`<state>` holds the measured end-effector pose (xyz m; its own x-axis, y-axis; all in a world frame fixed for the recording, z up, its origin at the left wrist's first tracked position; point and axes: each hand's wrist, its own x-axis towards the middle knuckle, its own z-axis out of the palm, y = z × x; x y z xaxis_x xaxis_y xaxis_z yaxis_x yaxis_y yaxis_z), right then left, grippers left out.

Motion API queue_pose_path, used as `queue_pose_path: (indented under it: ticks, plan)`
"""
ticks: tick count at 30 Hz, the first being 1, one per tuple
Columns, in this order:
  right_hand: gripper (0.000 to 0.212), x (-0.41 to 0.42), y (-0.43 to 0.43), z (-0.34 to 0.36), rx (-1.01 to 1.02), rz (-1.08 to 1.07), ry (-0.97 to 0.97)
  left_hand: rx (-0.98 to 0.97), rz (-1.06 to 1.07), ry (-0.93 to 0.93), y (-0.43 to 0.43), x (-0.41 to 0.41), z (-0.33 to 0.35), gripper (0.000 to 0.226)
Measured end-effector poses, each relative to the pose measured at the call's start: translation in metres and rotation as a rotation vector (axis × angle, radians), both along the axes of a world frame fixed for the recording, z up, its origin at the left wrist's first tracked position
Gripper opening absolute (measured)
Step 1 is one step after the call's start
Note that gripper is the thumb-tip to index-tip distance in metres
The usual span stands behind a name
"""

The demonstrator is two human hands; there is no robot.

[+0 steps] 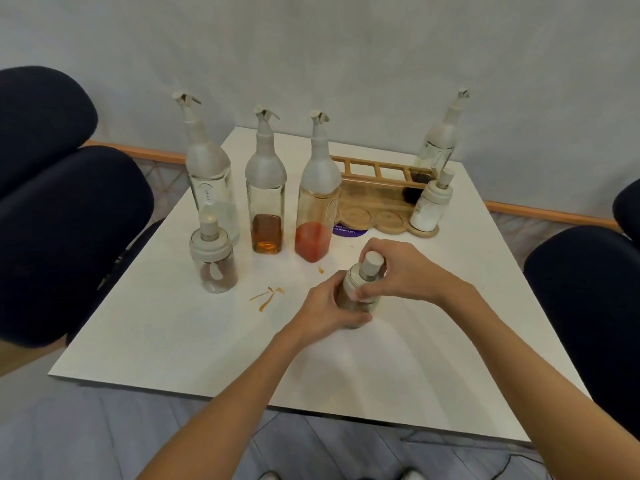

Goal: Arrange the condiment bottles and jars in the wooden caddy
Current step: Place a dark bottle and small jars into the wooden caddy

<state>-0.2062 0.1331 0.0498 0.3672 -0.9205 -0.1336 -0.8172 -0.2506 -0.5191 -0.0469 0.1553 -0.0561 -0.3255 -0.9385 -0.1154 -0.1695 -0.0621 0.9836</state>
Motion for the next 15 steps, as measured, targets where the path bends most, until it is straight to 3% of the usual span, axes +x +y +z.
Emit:
queue_pose_path:
  ticks: [6, 9, 12, 15]
  plan:
    - [0.072, -0.007, 0.004, 0.024, 0.088, 0.216, 0.082, -0.028, 0.030, -0.025, 0.001, 0.001, -0.002, 0.068]
    - [0.055, -0.002, 0.006, 0.020, 0.021, 0.296, 0.135, -0.029, 0.030, -0.020, 0.001, 0.001, -0.003, 0.070]
    - [0.028, 0.001, 0.003, 0.017, -0.085, 0.198, 0.138, -0.026, 0.024, -0.024, 0.002, 0.002, -0.002, 0.064]
    - [0.026, 0.000, -0.001, 0.017, -0.118, 0.104, 0.198, -0.031, 0.031, -0.017, 0.003, 0.002, 0.001, 0.062]
